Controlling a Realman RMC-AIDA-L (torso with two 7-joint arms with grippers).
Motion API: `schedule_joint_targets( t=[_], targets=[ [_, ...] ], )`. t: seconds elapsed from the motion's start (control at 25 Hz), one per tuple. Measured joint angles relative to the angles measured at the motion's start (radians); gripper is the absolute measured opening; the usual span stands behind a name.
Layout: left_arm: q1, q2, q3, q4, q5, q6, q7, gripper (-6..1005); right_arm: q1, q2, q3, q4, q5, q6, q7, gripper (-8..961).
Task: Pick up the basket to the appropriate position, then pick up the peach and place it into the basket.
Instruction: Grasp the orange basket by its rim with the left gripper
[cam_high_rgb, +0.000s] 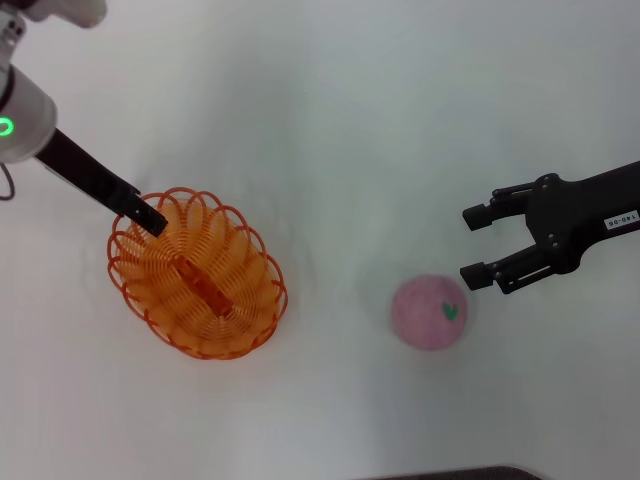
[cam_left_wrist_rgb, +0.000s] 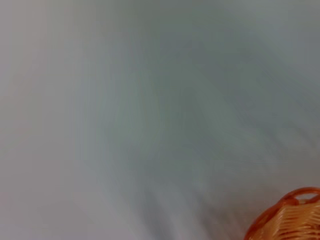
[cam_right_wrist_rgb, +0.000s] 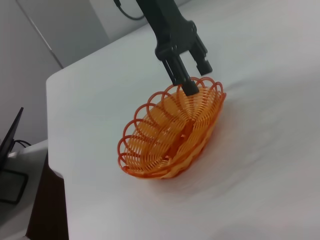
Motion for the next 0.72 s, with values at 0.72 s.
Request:
schedule_joint_targets(
  t=[0.72],
  targets=[
    [-0.008,0.0,0.021,-0.043,0.005,-0.029,-0.024,597,-0.001,-0.001,-0.001,0.009,0.0,0.021,-0.003,937]
  ],
)
